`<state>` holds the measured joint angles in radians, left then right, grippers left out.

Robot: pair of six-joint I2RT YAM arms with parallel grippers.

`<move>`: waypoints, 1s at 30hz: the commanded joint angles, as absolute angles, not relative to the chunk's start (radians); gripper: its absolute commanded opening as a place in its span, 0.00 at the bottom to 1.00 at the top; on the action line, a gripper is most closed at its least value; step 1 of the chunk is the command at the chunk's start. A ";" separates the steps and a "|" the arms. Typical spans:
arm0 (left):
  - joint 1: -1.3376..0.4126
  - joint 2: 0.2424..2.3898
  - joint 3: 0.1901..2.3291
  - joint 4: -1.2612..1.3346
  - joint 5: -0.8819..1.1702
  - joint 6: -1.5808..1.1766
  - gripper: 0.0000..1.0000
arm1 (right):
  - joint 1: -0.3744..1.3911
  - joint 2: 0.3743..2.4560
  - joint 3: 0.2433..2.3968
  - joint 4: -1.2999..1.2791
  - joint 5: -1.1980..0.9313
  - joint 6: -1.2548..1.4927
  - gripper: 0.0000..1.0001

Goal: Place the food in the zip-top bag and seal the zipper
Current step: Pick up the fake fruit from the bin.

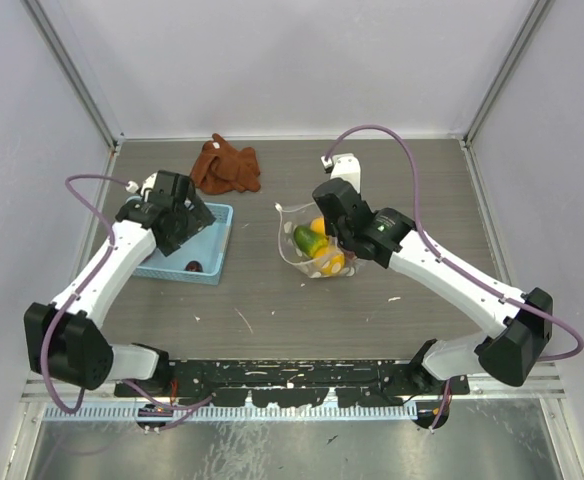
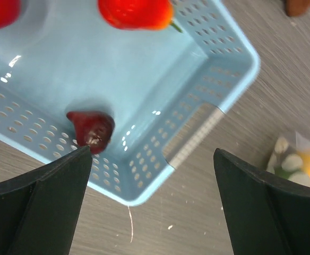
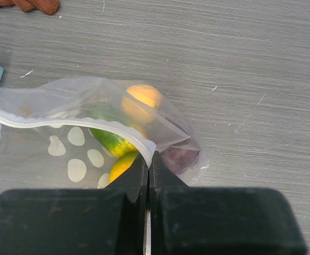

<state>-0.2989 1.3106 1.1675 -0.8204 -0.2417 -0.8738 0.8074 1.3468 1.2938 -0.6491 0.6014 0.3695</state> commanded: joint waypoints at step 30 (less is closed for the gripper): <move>-0.089 1.752 1.148 -0.354 -0.396 -1.111 0.96 | 0.802 1.317 1.262 -0.518 0.606 0.342 0.00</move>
<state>-0.1032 1.7405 1.1061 -0.4362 -0.3782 -1.1244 0.8074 1.3205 1.2564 -0.5896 0.6003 0.3496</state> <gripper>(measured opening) 0.959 0.039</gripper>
